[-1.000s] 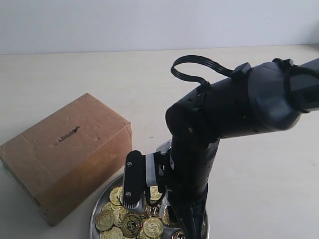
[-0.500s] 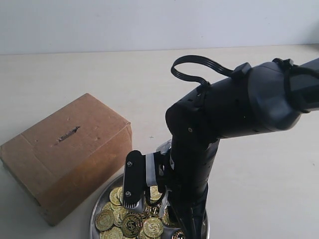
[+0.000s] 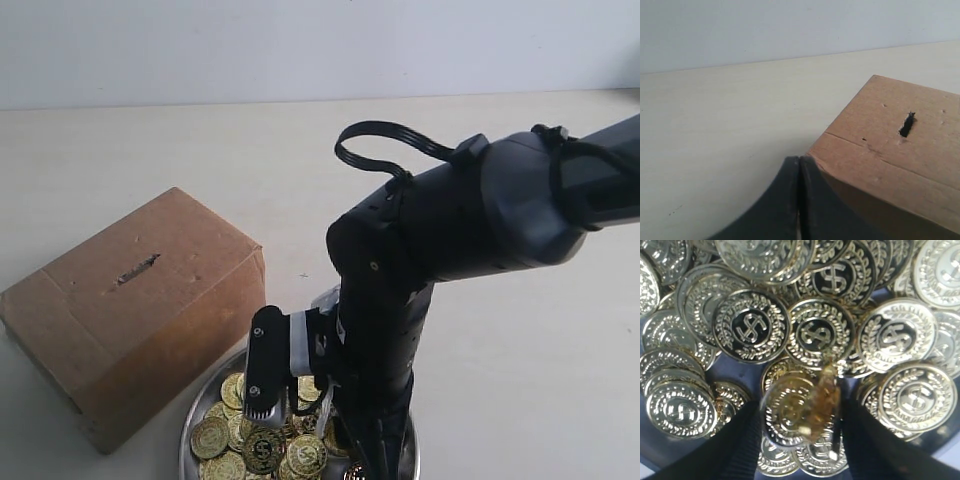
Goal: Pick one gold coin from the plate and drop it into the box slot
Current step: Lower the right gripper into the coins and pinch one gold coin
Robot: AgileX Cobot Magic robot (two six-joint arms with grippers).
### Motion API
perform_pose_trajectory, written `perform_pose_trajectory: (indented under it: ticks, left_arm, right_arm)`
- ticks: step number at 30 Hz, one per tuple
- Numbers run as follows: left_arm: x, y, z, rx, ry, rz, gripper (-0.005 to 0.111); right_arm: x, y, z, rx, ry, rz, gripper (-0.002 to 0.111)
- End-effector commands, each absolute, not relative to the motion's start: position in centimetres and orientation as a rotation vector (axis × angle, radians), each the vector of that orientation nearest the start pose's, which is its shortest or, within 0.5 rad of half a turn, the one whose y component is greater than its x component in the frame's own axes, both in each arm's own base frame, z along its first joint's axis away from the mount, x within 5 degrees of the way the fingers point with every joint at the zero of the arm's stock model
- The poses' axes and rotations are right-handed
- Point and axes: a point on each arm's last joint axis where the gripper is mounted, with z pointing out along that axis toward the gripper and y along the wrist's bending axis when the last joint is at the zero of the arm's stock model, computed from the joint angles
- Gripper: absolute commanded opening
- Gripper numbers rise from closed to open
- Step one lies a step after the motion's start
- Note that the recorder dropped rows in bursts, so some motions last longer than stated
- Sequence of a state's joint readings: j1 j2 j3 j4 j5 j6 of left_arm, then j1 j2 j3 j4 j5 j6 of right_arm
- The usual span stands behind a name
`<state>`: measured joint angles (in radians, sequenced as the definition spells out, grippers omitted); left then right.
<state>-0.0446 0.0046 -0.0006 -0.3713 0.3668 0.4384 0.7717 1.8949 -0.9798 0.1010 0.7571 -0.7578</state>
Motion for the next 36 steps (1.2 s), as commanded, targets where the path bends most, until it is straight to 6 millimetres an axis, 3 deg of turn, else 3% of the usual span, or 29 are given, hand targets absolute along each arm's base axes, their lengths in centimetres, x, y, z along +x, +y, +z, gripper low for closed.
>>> perform_pose_trajectory:
  ticks: [1, 27, 36]
  left_arm:
    - [5.2, -1.4, 18.3, 0.217, 1.809, -0.091, 0.0]
    - [5.2, -1.6, 18.3, 0.244, 1.806, -0.113, 0.0]
    - [5.2, -1.6, 18.3, 0.244, 1.806, -0.113, 0.0]
  right_arm:
    - [21.7, 22.1, 11.3, -2.114, 2.368, 0.105, 0.049]
    - [22.1, 22.8, 11.4, -2.037, 2.347, 0.136, 0.048]
    - [22.6, 23.1, 11.5, -1.989, 2.298, 0.129, 0.038]
